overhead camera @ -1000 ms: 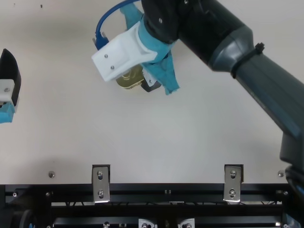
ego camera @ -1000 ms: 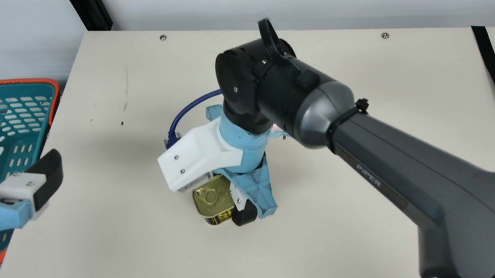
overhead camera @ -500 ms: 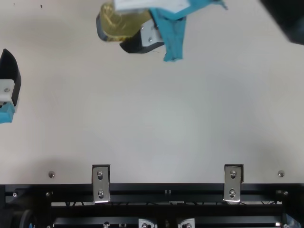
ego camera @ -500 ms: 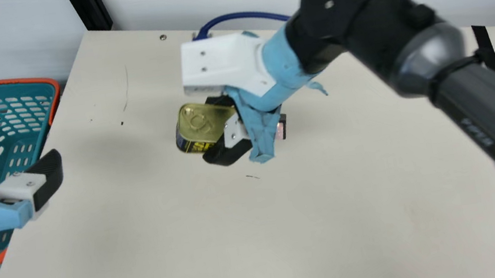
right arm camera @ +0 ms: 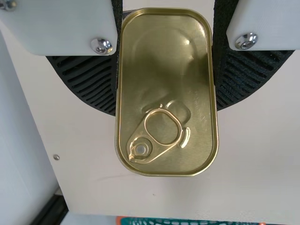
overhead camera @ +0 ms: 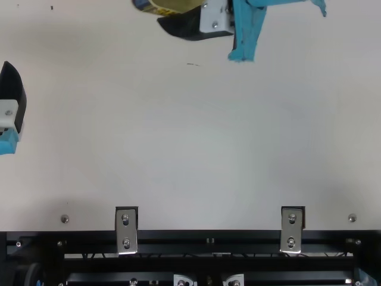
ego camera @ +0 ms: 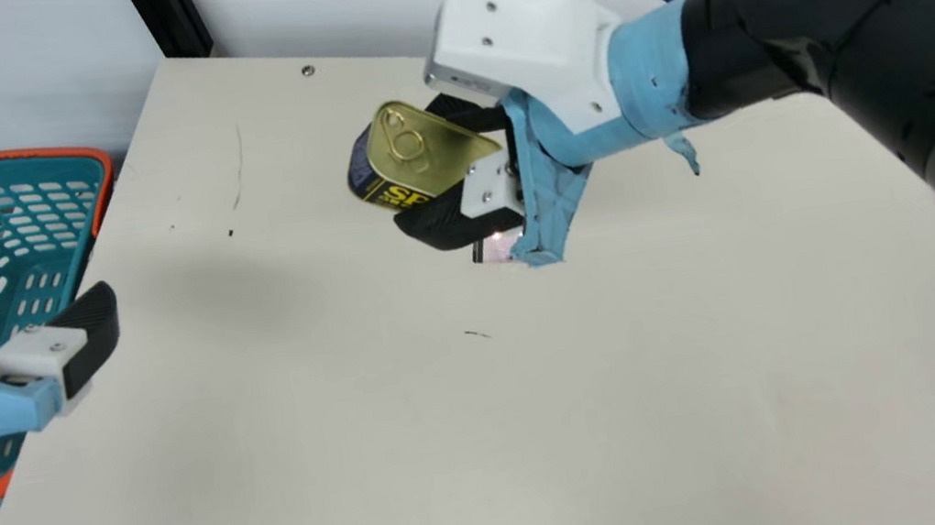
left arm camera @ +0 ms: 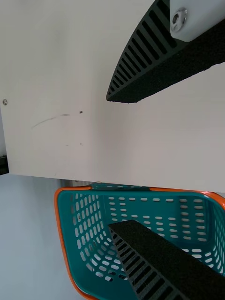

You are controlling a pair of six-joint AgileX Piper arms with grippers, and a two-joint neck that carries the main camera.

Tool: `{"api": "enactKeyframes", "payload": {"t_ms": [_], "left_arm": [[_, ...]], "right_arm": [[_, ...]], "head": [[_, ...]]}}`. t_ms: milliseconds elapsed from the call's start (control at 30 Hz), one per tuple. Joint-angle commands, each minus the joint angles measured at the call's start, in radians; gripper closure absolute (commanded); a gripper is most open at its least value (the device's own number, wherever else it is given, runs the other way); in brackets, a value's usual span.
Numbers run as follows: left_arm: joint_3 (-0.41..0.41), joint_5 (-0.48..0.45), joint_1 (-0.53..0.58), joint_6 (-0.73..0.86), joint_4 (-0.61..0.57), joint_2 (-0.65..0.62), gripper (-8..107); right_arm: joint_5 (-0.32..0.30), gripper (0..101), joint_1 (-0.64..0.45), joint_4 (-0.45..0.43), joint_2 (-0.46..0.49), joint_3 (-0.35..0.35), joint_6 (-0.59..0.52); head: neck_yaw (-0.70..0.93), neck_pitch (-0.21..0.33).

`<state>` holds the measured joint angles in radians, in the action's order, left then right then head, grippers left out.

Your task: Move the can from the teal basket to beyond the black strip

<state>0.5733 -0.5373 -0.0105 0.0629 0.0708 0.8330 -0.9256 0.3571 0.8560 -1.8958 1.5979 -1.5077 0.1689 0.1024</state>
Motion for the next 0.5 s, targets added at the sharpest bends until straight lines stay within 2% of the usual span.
{"api": "enactKeyframes", "payload": {"t_ms": [0, 233, 467], "left_arm": [[0.0, 0.0, 0.0, 0.0, 0.0, 0.0, 9], [0.0, 0.0, 0.0, 0.0, 0.0, 0.0, 9], [0.0, 0.0, 0.0, 0.0, 0.0, 0.0, 9]], "right_arm": [[0.026, 101, -0.005, 0.046, -0.006, -0.022, -0.036], [0.088, 101, -0.027, 0.174, -0.039, -0.072, -0.165], [0.119, 101, -0.053, 0.296, -0.085, -0.105, -0.29]], "head": [[0.0, 0.004], [0.0, 0.004], [0.0, 0.004]]}}
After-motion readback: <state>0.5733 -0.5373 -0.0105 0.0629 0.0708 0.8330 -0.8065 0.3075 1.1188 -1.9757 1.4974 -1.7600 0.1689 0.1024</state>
